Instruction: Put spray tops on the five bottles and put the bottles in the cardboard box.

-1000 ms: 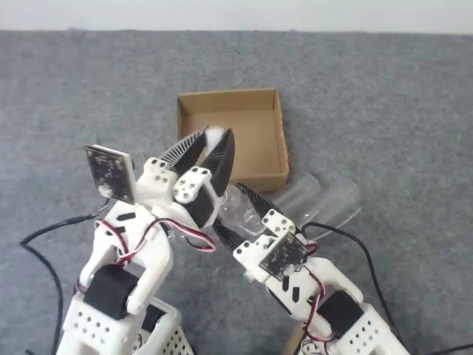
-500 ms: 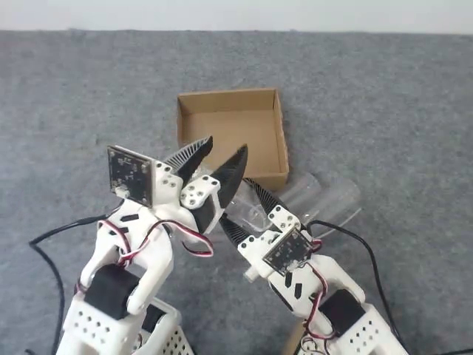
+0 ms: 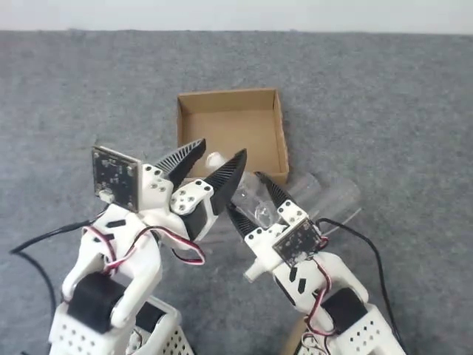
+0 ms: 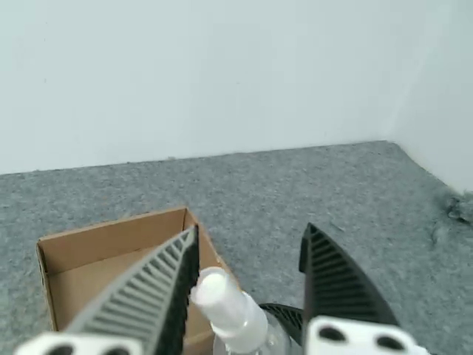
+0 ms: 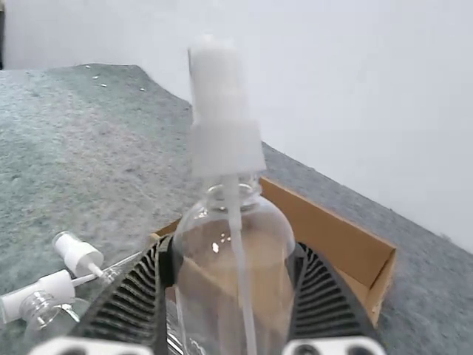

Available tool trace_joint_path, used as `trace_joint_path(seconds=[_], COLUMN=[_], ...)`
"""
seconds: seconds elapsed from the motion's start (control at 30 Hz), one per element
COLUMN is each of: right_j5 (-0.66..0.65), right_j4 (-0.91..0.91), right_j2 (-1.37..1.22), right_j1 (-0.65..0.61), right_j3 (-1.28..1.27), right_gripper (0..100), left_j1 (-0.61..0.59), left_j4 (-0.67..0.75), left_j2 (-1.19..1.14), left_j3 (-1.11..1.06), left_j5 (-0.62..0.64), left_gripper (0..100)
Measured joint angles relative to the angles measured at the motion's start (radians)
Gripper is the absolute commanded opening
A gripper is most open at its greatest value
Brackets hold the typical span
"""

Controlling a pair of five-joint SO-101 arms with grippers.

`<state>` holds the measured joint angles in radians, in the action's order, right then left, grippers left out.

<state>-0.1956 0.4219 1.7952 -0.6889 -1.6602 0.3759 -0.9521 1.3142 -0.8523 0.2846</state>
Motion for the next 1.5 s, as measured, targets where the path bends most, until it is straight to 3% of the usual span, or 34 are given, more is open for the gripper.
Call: trace_joint_path(seconds=[0.23, 0.73, 1.07, 1.33, 1.5], right_j5=[0.002, 0.002, 0.002, 0.012, 0.012], right_j4=[0.0, 0.0, 0.0, 0.0, 0.0], right_j2=[0.0, 0.0, 0.0, 0.0, 0.0], right_j1=[0.003, 0.003, 0.003, 0.003, 0.003], right_j3=[0.0, 0.0, 0.0, 0.0, 0.0], right_gripper=[3.3, 3.3, 3.3, 3.3, 3.3], left_j1=[-0.021, -0.305, -0.322, -0.324, -0.276], left_j4=[-0.064, -0.066, -0.063, 0.13, 0.15], left_j2=[0.006, 0.009, 0.009, 0.0, 0.0], left_j3=[0.086, 0.138, 0.011, -0.264, -0.298], left_j5=[0.0, 0.0, 0.0, 0.051, 0.057], left_gripper=[21, 20, 20, 20, 20])
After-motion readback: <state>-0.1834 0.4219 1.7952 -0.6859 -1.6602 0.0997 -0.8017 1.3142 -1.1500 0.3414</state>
